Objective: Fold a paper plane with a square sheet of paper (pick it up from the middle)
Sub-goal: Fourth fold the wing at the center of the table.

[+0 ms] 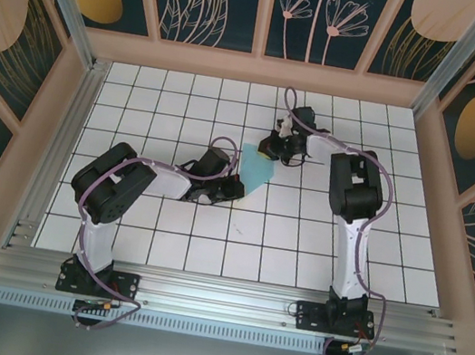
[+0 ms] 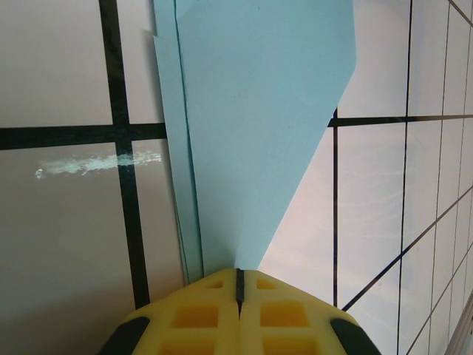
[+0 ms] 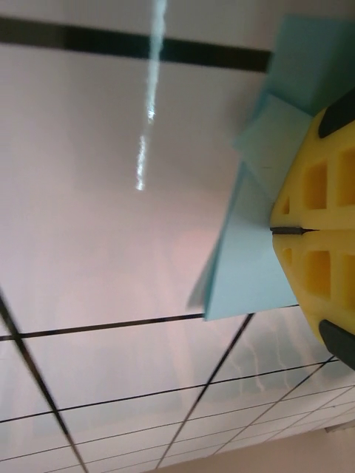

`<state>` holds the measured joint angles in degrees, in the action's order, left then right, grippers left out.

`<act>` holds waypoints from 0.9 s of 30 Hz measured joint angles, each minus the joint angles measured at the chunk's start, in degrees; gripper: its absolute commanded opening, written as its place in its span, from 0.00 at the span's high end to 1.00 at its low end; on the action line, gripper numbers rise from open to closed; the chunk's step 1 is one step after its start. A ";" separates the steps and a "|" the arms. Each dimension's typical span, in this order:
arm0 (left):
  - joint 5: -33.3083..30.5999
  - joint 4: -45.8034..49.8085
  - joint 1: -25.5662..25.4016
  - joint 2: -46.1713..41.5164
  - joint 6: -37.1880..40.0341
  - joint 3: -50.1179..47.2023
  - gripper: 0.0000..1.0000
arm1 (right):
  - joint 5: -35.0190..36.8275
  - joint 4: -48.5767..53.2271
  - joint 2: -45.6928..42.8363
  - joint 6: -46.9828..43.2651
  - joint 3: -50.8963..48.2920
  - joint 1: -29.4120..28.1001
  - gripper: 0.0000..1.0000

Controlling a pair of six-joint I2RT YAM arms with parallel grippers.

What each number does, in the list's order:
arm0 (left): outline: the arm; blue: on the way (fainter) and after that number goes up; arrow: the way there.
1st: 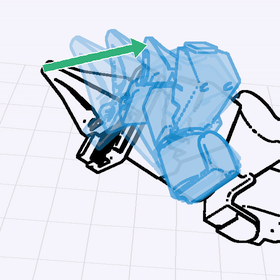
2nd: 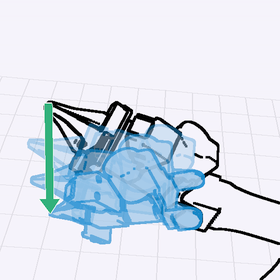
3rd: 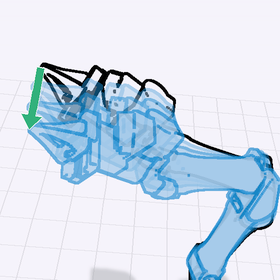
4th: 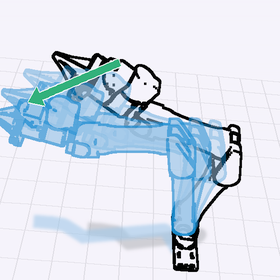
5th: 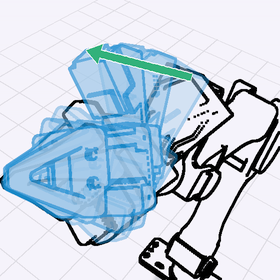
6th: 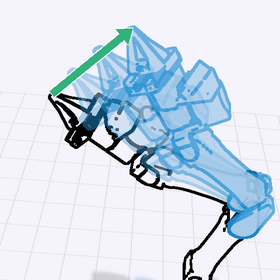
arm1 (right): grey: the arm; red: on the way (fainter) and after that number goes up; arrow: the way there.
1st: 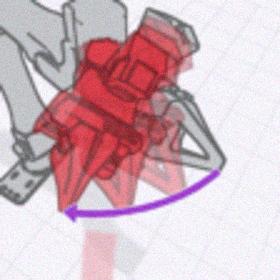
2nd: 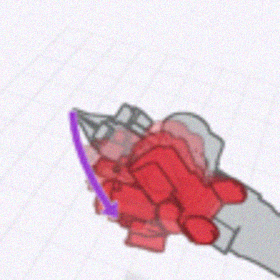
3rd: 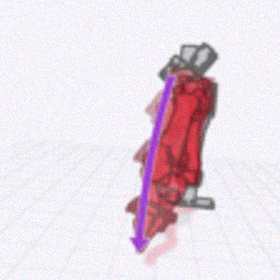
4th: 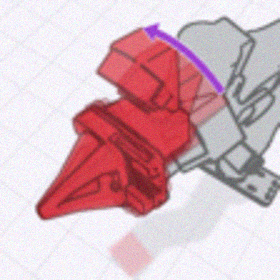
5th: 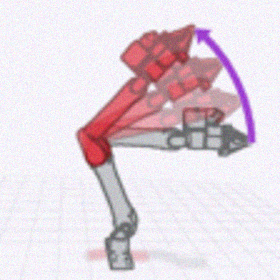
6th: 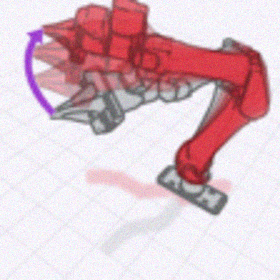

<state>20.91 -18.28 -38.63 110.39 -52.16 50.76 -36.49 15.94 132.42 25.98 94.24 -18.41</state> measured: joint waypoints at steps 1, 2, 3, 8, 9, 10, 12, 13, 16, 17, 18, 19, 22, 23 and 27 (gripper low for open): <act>0.00 -0.11 0.00 -0.04 0.02 -0.11 1.00 | 0.31 0.04 0.68 0.02 1.16 0.39 0.95; 0.00 -0.17 0.00 -0.11 0.04 -0.24 1.00 | 0.66 0.17 1.25 0.04 2.16 0.74 0.95; 0.00 -0.17 0.00 -0.17 0.04 -0.28 1.00 | 1.07 0.20 1.68 0.04 3.06 1.07 0.95; 0.09 -0.09 0.00 -0.50 0.07 -0.48 1.00 | 4.20 0.57 2.99 0.00 7.34 3.28 0.95; 0.11 -0.09 0.00 -0.50 0.07 -0.48 1.00 | 4.35 0.52 2.95 0.00 7.85 3.63 0.95; 0.11 -0.09 0.00 -0.50 0.07 -0.46 1.00 | 4.42 0.28 2.71 0.00 8.22 4.00 0.95; 0.15 -0.09 0.00 -0.50 0.04 -0.46 1.00 | 4.37 -0.26 1.11 0.02 7.04 4.31 0.95; 0.20 -0.07 0.00 -0.50 0.04 -0.46 1.00 | 4.33 -0.85 -0.70 0.02 4.92 4.28 0.95; 0.20 0.28 0.00 -0.52 0.04 -0.28 1.00 | 3.67 -2.14 -8.76 0.07 -4.17 3.50 0.94; 0.20 0.35 0.02 -0.52 0.04 -0.24 1.00 | 3.52 -2.36 -11.93 0.09 -7.50 2.95 0.94; 0.20 0.42 0.00 -0.52 0.04 -0.20 1.00 | 3.43 -2.69 -14.67 0.13 -10.36 2.32 0.94; 0.20 0.50 0.00 -0.52 0.04 -0.17 1.00 | 3.37 -3.17 -17.84 0.33 -13.64 1.38 0.94; 0.20 0.50 0.02 -0.52 0.04 -0.17 1.00 | 2.27 -4.85 -23.78 1.18 -20.85 -1.44 0.94; 0.22 0.50 0.00 -0.52 0.04 -0.17 1.00 | 1.88 -5.18 -24.61 1.38 -22.53 -2.32 0.95; 0.20 0.76 0.02 -0.52 0.04 -0.02 1.00 | 0.44 -5.44 -23.47 1.62 -25.59 -4.11 0.97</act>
<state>21.10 -17.52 -38.61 109.86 -52.12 50.74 -36.05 10.50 108.95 27.59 68.64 -22.52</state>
